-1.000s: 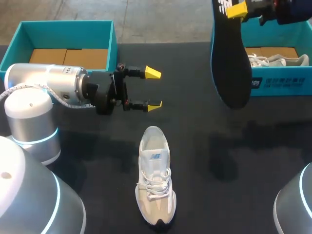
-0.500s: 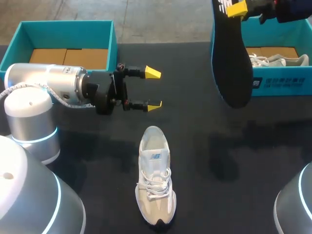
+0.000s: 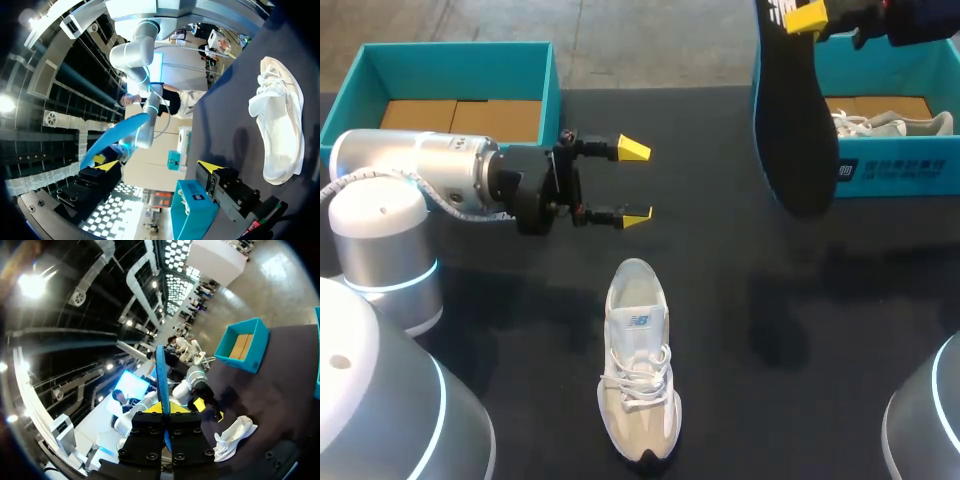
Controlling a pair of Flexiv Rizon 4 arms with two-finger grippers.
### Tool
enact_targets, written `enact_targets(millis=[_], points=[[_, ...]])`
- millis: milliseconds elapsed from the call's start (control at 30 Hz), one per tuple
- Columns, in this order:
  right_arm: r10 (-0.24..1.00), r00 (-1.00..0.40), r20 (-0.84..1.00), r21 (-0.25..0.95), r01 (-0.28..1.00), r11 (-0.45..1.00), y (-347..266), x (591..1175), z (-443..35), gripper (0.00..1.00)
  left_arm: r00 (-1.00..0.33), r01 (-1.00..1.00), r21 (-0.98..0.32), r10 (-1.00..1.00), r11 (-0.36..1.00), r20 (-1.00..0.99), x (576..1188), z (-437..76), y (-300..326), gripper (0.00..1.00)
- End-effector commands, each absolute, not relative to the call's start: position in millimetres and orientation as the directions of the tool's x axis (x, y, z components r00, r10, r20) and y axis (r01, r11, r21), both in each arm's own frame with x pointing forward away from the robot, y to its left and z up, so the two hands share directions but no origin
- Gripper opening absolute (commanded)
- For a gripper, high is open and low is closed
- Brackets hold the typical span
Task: Take the shoe out of the shoebox, open the shoe tongue, remove and reinsert the insole, then place the shoe into the shoebox
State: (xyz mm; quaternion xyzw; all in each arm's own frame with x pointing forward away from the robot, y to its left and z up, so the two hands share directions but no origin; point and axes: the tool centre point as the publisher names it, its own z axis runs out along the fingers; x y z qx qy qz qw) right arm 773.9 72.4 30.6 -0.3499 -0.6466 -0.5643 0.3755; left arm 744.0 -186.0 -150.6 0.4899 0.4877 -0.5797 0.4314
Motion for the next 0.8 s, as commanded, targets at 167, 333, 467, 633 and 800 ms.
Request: enact_targets(millis=[167, 333, 467, 633, 800], points=[[0.072, -0.358, 0.931, 0.356, 0.934, 0.043, 81.5, 807.9, -1.4, 0.0, -0.145, 0.979, -0.14, -0.024, -0.15, -0.989, 743.4, -151.8, -187.6, 1.0], [0.092, -0.249, 0.964, 0.252, 0.967, -0.026, 86.2, 816.0, -30.3, 0.0, -0.145, 0.979, -0.14, -0.024, -0.15, -0.989, 743.4, -151.8, -187.6, 1.0], [0.1, -0.16, 0.982, 0.164, 0.986, -0.037, 93.2, 816.0, -45.3, 0.0, -0.145, 0.979, -0.14, -0.024, -0.15, -0.989, 743.4, -151.8, -187.6, 1.0], [0.145, -0.097, 0.985, 0.105, 0.993, -0.05, 97.6, 818.1, -58.9, 0.0, -0.145, 0.979, -0.14, -0.024, -0.15, -0.989, 743.4, -151.8, -187.6, 1.0], [0.19, -0.053, 0.98, 0.069, 0.994, -0.079, 98.1, 820.1, -66.8, 0.0, -0.145, 0.979, -0.14, -0.024, -0.15, -0.989, 743.4, -151.8, -187.6, 1.0]])
